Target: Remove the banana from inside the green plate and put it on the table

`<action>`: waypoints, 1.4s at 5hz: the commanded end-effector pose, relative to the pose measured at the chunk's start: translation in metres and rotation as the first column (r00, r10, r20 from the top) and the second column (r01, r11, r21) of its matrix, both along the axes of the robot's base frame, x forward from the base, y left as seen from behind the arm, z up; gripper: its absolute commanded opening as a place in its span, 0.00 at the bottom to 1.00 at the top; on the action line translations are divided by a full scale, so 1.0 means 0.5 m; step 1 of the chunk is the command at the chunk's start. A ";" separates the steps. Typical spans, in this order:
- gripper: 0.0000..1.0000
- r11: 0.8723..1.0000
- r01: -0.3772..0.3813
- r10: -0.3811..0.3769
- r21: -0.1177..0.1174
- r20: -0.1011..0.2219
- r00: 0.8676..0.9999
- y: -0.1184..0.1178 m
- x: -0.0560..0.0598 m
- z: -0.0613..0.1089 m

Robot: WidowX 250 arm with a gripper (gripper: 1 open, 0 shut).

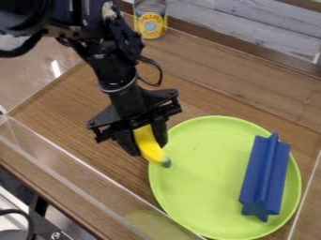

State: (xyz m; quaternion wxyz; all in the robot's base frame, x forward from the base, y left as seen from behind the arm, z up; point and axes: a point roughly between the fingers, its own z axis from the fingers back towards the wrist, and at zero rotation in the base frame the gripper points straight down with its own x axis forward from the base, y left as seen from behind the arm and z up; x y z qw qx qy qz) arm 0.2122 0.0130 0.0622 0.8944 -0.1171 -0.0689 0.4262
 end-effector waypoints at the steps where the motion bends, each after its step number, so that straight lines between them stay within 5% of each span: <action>1: 0.00 1.000 0.005 -0.006 0.016 0.032 0.999 0.016 0.003 0.011; 5: 0.00 0.996 0.069 -0.071 0.061 0.046 0.996 0.045 -0.019 0.008; 6: 1.00 0.995 0.074 -0.077 0.070 0.045 0.996 0.048 -0.022 0.006; 7: 1.00 0.995 0.078 -0.080 0.064 0.042 0.996 0.050 -0.019 0.016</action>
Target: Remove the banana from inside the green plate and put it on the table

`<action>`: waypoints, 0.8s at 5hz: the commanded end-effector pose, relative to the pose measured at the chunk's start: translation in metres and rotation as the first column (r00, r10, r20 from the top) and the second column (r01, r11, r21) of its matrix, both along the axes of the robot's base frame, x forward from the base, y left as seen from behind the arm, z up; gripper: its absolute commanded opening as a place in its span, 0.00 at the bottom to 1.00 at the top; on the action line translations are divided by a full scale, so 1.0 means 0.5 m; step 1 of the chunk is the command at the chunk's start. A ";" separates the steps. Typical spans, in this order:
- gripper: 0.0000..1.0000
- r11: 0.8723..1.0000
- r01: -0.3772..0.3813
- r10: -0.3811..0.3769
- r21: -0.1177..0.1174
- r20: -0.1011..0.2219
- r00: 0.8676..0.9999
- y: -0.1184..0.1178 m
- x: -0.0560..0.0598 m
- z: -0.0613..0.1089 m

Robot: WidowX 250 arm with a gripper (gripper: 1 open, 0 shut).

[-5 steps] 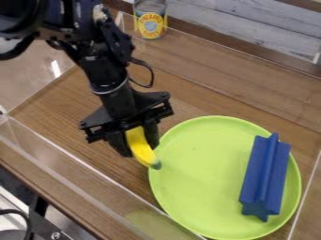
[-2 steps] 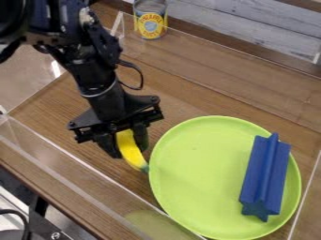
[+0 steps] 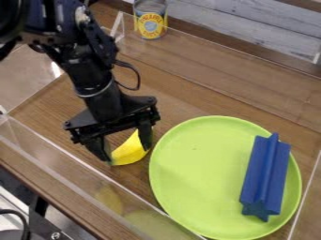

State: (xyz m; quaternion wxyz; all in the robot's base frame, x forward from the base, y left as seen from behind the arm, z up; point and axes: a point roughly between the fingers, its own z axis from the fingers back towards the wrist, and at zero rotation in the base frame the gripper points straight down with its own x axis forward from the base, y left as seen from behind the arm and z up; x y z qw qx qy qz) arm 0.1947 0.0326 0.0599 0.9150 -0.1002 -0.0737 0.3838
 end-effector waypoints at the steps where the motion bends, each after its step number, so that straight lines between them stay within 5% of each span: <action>1: 1.00 1.000 -0.003 0.002 0.013 0.046 0.999 0.011 0.019 0.035; 2: 1.00 1.000 0.012 -0.012 0.006 0.055 0.998 0.012 0.026 0.061; 4: 1.00 0.998 0.055 -0.053 -0.015 0.097 0.994 0.018 0.056 0.173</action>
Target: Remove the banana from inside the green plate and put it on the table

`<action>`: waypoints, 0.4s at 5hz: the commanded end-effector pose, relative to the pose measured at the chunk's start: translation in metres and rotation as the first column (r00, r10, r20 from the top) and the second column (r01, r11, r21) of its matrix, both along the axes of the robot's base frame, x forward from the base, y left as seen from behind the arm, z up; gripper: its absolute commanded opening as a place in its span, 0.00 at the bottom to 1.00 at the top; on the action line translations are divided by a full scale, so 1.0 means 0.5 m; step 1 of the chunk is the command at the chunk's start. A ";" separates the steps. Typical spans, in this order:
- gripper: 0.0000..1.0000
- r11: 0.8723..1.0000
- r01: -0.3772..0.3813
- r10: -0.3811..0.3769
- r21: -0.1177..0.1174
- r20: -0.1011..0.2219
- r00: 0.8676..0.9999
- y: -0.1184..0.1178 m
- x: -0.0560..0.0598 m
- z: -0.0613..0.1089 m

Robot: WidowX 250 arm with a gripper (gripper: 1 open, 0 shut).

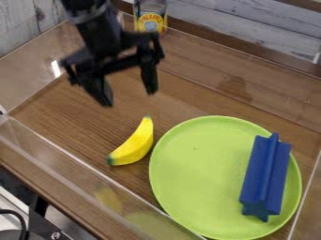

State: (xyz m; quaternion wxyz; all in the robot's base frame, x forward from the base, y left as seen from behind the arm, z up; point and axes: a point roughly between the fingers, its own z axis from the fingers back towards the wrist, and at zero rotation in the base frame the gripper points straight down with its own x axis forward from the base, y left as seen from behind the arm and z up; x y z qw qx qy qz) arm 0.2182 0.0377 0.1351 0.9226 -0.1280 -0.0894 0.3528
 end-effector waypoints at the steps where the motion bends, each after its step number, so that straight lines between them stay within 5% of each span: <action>1: 1.00 1.000 0.000 -0.001 0.014 0.060 0.998 0.008 0.013 0.012; 2: 1.00 1.000 0.001 -0.002 0.015 0.064 0.998 0.008 0.011 0.000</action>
